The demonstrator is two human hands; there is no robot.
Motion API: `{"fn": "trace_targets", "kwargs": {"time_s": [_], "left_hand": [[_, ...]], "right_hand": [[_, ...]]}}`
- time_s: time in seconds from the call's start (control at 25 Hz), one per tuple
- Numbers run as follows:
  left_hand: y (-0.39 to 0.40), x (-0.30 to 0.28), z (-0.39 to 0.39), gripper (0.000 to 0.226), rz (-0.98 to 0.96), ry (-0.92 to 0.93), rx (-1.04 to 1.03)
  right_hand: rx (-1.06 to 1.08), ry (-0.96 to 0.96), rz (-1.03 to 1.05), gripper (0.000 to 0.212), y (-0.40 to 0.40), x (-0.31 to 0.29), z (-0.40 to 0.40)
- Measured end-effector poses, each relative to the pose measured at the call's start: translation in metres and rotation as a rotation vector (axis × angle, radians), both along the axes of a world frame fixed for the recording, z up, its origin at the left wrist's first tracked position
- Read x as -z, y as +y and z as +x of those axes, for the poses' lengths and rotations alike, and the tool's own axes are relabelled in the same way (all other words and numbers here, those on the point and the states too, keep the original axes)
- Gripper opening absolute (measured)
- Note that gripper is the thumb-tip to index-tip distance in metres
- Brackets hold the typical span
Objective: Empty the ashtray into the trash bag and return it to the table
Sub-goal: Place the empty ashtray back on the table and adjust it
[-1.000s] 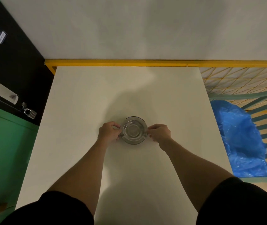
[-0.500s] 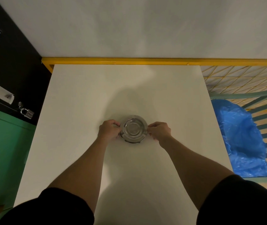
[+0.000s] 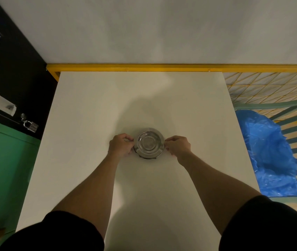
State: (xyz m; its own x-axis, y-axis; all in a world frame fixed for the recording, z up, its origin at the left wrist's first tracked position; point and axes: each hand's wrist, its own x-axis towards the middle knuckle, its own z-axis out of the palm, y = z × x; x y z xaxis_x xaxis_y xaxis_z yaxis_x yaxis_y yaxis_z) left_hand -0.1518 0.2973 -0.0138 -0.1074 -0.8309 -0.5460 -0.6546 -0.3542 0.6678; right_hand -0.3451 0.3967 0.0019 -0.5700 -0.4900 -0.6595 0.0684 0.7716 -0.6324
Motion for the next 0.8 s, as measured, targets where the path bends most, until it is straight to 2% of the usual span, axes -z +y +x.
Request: {"fn": "trace_targets", "kwargs": {"time_s": [0.8], "left_hand": [[-0.0002,0.0036,-0.0004,0.013,0.021,0.011,-0.026]], "right_hand": [[-0.002,0.008,-0.013,0.014,0.0009,0.0055,-0.0006]]}}
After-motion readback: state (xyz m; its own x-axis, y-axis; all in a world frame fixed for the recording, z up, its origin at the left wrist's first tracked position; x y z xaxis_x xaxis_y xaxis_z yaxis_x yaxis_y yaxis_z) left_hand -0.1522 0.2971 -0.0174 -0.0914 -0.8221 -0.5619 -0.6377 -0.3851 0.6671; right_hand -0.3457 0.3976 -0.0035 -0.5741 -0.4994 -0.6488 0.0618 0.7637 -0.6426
